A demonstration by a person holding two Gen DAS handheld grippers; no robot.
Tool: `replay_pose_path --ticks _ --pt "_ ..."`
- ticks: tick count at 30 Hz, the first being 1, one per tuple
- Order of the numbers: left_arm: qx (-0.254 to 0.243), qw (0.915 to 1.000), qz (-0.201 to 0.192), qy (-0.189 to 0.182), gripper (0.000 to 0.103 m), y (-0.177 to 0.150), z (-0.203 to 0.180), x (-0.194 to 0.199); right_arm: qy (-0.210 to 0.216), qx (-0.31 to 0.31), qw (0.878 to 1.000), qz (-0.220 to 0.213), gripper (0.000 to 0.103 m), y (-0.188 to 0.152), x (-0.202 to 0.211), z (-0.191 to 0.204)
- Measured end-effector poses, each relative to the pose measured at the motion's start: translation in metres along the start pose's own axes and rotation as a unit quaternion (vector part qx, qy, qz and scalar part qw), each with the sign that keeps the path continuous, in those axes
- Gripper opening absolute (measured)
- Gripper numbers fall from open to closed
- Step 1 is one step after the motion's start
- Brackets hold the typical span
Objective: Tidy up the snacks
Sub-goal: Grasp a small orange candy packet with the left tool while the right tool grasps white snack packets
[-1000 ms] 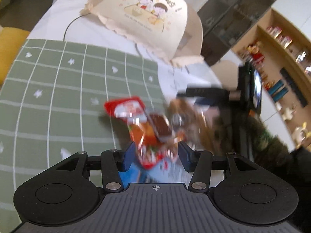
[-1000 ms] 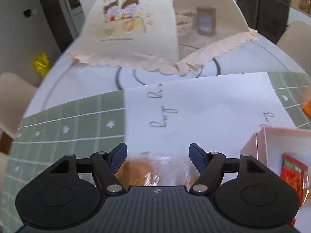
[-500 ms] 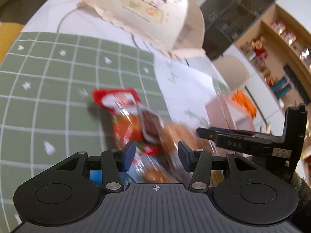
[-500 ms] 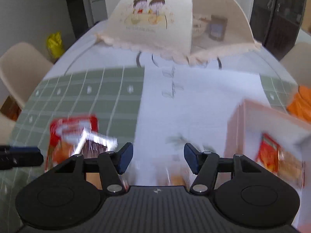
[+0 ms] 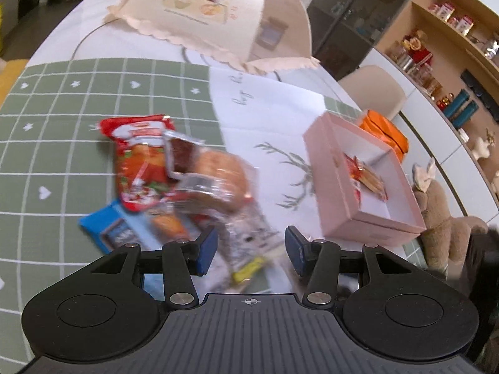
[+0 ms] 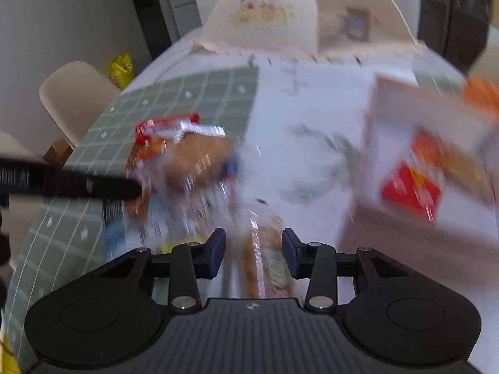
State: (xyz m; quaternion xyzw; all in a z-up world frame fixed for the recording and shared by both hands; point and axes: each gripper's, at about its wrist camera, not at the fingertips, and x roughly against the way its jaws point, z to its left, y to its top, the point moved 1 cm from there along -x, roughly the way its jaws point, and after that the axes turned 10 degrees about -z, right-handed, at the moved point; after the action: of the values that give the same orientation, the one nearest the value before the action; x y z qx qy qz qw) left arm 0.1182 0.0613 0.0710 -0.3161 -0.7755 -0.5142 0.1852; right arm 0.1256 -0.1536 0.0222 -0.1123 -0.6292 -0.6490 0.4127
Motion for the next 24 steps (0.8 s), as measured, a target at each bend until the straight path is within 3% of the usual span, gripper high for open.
replay_pose_path --ticks 4,7,9,12,16,20,22,23,24 --pt "0.013 0.9977 -0.028 0.060 0.053 0.003 -0.007 -0.006 -0.006 0.001 1.000 0.004 0.039 -0.033 0.031 -0.020" --pt "0.030 0.9920 -0.054 0.110 0.053 0.005 0.003 0.002 -0.020 0.018 0.999 -0.021 0.049 -0.047 0.055 -0.027" --pt "0.040 0.9889 -0.053 0.133 0.053 0.003 0.013 0.006 -0.031 0.017 0.999 -0.035 0.060 -0.052 0.063 -0.032" --pt "0.055 0.9845 -0.040 0.162 0.053 -0.003 0.029 0.008 -0.031 0.004 0.998 -0.045 0.060 -0.057 0.064 -0.039" --pt "0.053 0.9879 -0.019 0.145 0.053 -0.005 0.035 0.001 -0.023 0.008 0.997 -0.072 0.060 -0.052 0.063 -0.033" --pt "-0.021 0.9898 0.028 0.138 0.053 -0.002 0.024 -0.029 0.004 0.021 0.995 -0.093 0.063 -0.031 0.063 -0.012" --pt "-0.043 0.9876 0.029 0.148 0.045 -0.004 0.025 -0.038 0.011 0.030 0.995 -0.099 0.065 -0.018 0.059 -0.001" --pt "-0.051 0.9874 0.022 0.149 0.031 -0.004 0.026 -0.036 0.011 0.036 0.994 -0.100 0.065 -0.013 0.056 0.003" --pt "-0.053 0.9883 0.019 0.141 0.024 -0.005 0.027 -0.032 0.012 0.041 0.994 -0.100 0.065 -0.007 0.054 0.007"
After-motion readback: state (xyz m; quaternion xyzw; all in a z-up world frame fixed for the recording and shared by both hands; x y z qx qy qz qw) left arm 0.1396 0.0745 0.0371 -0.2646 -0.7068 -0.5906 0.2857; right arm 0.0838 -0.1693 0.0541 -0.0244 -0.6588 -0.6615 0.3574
